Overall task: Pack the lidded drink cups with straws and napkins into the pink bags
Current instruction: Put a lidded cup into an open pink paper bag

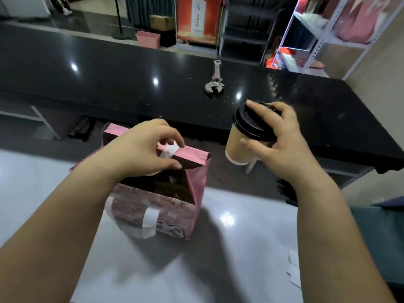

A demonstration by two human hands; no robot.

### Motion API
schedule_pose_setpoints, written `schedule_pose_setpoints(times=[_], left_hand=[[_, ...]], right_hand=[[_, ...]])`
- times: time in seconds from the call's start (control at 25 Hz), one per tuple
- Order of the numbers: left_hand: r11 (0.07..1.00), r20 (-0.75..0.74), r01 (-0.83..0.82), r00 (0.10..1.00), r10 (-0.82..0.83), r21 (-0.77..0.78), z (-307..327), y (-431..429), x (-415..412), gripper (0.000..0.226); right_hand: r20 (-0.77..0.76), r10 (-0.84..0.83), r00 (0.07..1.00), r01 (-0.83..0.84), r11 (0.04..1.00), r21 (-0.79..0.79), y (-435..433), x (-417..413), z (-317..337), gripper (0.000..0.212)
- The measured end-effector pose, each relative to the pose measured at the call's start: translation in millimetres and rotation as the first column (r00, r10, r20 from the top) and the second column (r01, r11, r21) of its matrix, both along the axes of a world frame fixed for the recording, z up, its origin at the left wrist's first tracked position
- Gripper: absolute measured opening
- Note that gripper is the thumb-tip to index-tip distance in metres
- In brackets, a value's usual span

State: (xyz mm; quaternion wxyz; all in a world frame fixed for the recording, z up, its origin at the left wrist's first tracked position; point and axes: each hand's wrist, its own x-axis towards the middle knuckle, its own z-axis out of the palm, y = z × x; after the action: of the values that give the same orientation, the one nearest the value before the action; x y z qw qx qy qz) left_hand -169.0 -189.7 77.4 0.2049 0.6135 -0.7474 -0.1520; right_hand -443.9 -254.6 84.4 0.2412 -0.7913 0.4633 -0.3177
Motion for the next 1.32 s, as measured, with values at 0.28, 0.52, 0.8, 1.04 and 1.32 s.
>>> schedule_pose_setpoints(times=[0.28,0.52,0.8,1.04,1.32], left_hand=[[0.945,0.200,0.188,0.948,-0.245,0.268,-6.8,-11.2,83.0,0.054],[0.882,0.199,0.410,0.868,-0.455,0.230,-26.2,-28.4,96.3,0.134],[0.878,0.306,0.405,0.828,-0.470,0.254,-40.6,-21.0,98.5,0.154],[0.884,0.370,0.395,0.805,-0.464,0.248,-44.9,-15.5,94.7,0.156],[0.895,0.382,0.378,0.811,-0.443,0.235,-44.8,-18.0,91.8,0.157]], right_hand=[[0.091,0.013,0.996,-0.010,0.999,-0.032,33.0,97.4,41.0,0.067],[-0.043,-0.044,0.998,0.048,0.995,0.090,69.1,159.8,7.7,0.069],[-0.606,-0.085,0.791,0.165,0.983,0.076,87.6,183.6,-38.7,0.088],[-0.909,-0.084,0.409,0.267,0.963,0.031,63.9,174.6,-46.2,0.079],[-0.812,0.104,0.575,0.125,0.969,0.212,47.6,185.4,-72.3,0.092]])
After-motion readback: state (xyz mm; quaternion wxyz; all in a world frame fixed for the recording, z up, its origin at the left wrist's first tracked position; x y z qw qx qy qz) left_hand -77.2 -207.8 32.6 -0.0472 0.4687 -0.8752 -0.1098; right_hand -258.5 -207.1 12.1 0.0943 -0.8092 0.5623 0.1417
